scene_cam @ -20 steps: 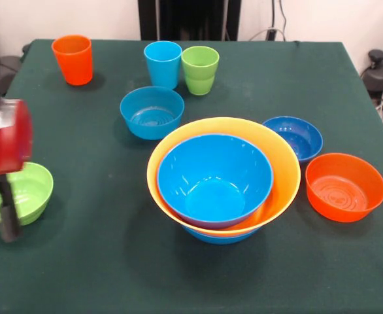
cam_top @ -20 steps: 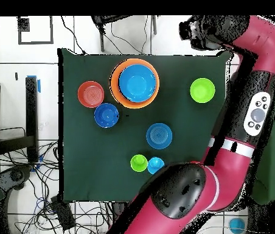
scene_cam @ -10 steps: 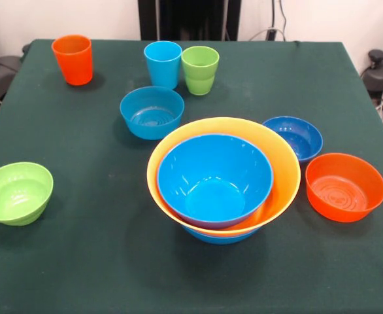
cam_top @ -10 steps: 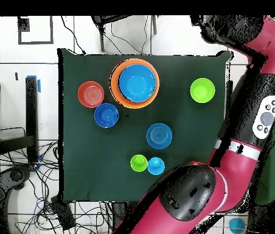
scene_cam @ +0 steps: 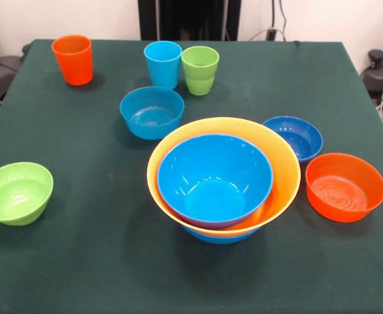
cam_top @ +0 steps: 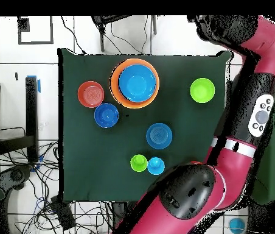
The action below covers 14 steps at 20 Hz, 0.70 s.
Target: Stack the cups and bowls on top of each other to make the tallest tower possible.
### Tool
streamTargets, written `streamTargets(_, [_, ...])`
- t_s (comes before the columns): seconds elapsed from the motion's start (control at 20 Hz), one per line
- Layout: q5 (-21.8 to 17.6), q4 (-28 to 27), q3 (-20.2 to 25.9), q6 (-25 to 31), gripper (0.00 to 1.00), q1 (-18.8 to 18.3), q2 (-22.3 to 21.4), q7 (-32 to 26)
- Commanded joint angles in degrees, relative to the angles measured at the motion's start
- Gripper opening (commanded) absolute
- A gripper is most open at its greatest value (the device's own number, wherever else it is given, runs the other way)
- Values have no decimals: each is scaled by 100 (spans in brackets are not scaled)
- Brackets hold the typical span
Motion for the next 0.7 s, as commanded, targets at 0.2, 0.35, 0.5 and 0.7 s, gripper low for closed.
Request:
streamTargets(0.2, [341, 3032, -676, -874, 100, -349, -935, -596])
streamTargets(0.35, [319, 4003, -874, -1201, 100, -473, -1473, -58])
streamTargets(0.5, [289, 4797, -999, -1441, 100, -597, -1864, 306])
streamTargets(0.7, [221, 5270, -1090, -1468, 100, -688, -2085, 244])
